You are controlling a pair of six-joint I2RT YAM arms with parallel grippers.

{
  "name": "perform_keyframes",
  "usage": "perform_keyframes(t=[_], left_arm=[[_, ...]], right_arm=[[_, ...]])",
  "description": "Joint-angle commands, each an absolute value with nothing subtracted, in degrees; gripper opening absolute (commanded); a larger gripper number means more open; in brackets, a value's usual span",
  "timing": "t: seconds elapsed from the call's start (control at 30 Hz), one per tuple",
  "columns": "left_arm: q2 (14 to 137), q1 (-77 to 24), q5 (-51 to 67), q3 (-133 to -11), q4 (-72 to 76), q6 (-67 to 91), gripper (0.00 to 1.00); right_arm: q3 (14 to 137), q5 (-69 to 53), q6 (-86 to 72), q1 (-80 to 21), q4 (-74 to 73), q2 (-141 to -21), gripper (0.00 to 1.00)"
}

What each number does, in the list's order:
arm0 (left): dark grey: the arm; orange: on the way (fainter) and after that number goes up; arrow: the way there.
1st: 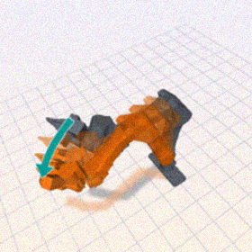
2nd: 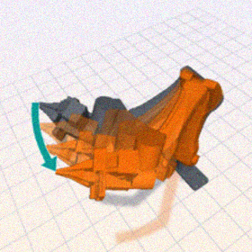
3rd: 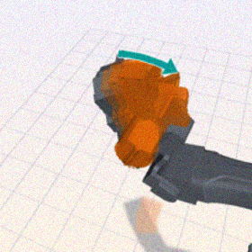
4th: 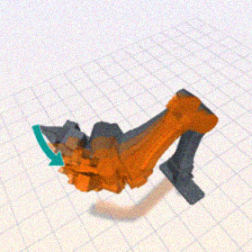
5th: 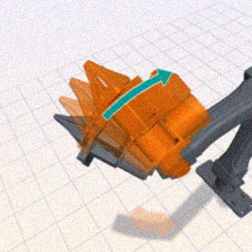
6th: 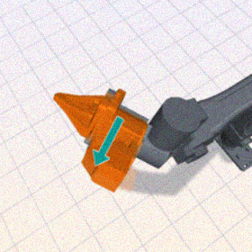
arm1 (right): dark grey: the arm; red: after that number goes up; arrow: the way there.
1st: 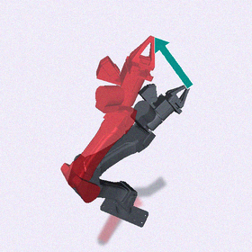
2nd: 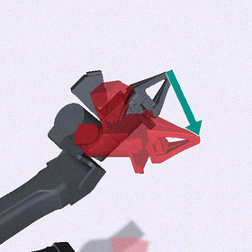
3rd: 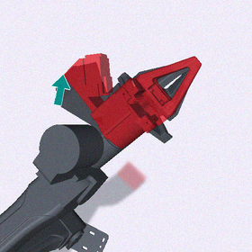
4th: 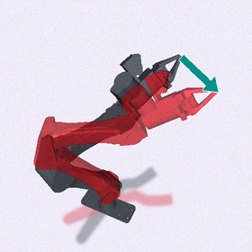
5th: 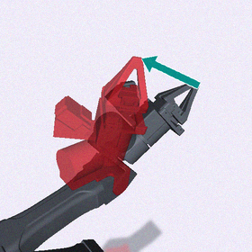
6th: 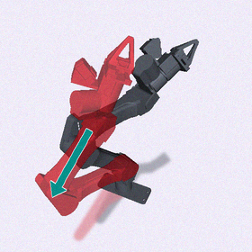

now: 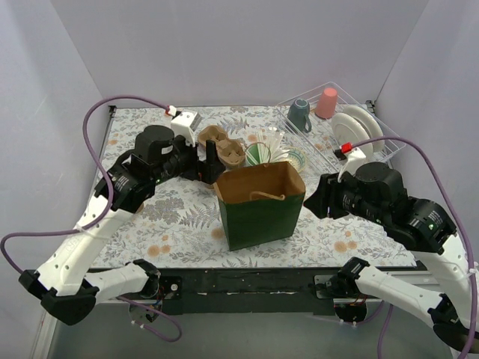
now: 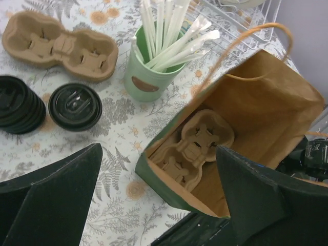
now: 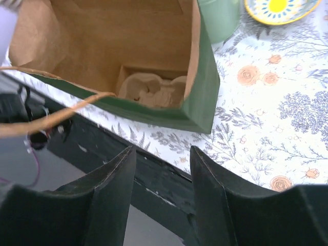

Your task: Pack the takeout coffee

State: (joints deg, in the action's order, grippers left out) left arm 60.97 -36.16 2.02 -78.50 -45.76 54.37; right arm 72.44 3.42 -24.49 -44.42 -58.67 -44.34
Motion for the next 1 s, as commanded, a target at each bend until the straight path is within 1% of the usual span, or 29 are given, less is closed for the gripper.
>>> perform_keyframes(t=[0.0, 0.1, 0.17, 0.27, 0.37, 0.43, 0.53, 0.57, 0.67, 0.8, 0.83, 0.87, 0.97], left_arm=[[63.62, -36.12, 6.5, -84.19, -41.93, 46.85, 0.93], [67.66, -36.12, 7.64, -87.44, -40.34, 45.18, 0.92], [69.95, -36.12, 8.52, -88.67, -39.12, 44.74, 0.9], [71.71, -36.04, 8.88, -88.59, -36.4, 44.47, 0.89], [73.99, -36.04, 8.35, -89.2, -34.72, 45.08, 0.89], [75.32, -36.04, 6.86, -90.79, -34.54, 46.66, 0.89], [75.5, -36.04, 5.19, -90.62, -33.49, 50.53, 0.89], [75.32, -36.04, 5.27, -90.44, -33.31, 51.15, 0.89], [74.18, -36.04, 4.75, -87.72, -32.52, 51.77, 0.89], [74.88, -35.95, 0.88, -89.73, -34.8, 52.56, 0.9], [76.01, -35.86, 0.79, -92.69, -37.5, 52.65, 0.9], [76.98, -35.77, -1.73, -94.29, -39.27, 53.78, 0.9], [78.75, -35.42, -1.41, -97.99, -45.52, 57.37, 0.9]], right_arm=[[77.87, 13.25, -33.65, -44.56, -60.29, -46.4, 0.55], [80.41, 13.97, -39.98, -44.47, -62.14, -48.16, 0.55], [82.69, 13.45, -42.53, -44.47, -63.97, -50.52, 0.54], [87.34, 15.29, -46.65, -44.47, -70.9, -54.39, 0.54], [90.25, 14.68, -52.61, -44.56, -74.0, -55.98, 0.53], [90.44, 12.67, -56.15, -44.56, -74.88, -56.16, 0.51], [88.34, 9.85, -66.33, -44.56, -74.88, -54.93, 0.5], [88.16, 9.67, -69.84, -44.56, -74.88, -54.67, 0.5], [88.77, 11.68, -73.2, -44.56, -74.88, -55.28, 0.5], [87.81, 15.28, -68.74, -44.56, -70.94, -56.34, 0.53], [86.85, 15.64, -67.51, -44.56, -68.06, -56.34, 0.53], [86.05, 15.64, -64.98, -44.47, -66.2, -56.16, 0.53], [84.46, 15.73, -59.1, -44.56, -59.17, -55.55, 0.53]])
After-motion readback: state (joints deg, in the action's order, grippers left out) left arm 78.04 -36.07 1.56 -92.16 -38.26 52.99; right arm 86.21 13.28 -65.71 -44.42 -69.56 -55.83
